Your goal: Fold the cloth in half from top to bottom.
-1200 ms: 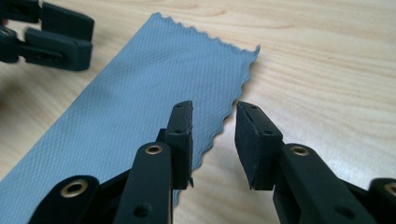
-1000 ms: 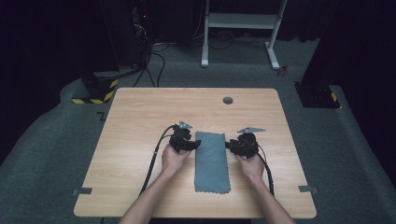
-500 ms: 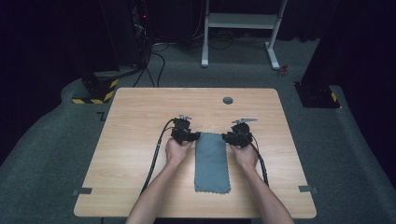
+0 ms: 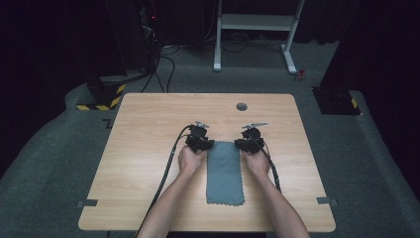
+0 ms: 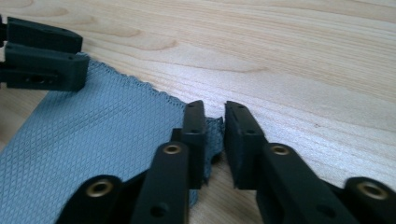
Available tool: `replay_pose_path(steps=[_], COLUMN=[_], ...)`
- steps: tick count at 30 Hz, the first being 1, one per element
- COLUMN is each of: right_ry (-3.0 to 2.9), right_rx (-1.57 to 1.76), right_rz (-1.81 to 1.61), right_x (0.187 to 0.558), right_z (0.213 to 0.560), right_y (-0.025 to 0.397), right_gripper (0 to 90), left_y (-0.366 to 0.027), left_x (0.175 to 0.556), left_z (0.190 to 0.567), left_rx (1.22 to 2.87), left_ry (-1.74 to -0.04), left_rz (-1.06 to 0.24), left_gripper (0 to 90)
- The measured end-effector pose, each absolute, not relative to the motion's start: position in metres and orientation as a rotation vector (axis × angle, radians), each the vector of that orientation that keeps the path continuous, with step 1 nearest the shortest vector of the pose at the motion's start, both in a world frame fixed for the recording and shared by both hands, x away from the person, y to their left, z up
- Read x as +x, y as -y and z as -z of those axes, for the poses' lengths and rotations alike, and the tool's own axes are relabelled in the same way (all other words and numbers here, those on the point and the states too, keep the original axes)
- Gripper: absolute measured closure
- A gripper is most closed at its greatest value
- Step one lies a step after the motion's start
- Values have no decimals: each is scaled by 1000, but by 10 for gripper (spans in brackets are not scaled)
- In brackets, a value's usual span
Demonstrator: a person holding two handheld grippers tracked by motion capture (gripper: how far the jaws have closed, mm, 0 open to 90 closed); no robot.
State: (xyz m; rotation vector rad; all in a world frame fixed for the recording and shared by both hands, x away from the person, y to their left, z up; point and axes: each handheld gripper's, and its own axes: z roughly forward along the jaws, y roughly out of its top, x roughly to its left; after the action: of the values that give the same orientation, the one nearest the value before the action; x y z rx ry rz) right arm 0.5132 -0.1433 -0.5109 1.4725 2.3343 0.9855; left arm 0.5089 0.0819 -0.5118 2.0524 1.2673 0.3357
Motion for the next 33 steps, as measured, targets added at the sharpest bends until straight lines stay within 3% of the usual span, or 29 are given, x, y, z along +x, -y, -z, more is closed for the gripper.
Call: replay_pose_path(steps=[5, 9, 21, 33], right_ry=[-2347, -2353, -2324, -2386], right_rx=[1424, 1417, 1357, 1302], right_rz=[-988, -987, -1114, -1008], right_x=[513, 513, 505, 507], right_z=[512, 512, 491, 504], right_y=[141, 141, 149, 137], right_gripper=[886, 900, 900, 900], left_y=[-83, -88, -98, -97], left_x=[510, 514, 512, 513], left_z=[512, 514, 496, 510], left_rx=[2054, 2032, 1984, 2047], left_ry=[-1257, -1265, -1206, -1237], left_rz=[-315, -238, -192, -207], left_gripper=[791, 876, 888, 887])
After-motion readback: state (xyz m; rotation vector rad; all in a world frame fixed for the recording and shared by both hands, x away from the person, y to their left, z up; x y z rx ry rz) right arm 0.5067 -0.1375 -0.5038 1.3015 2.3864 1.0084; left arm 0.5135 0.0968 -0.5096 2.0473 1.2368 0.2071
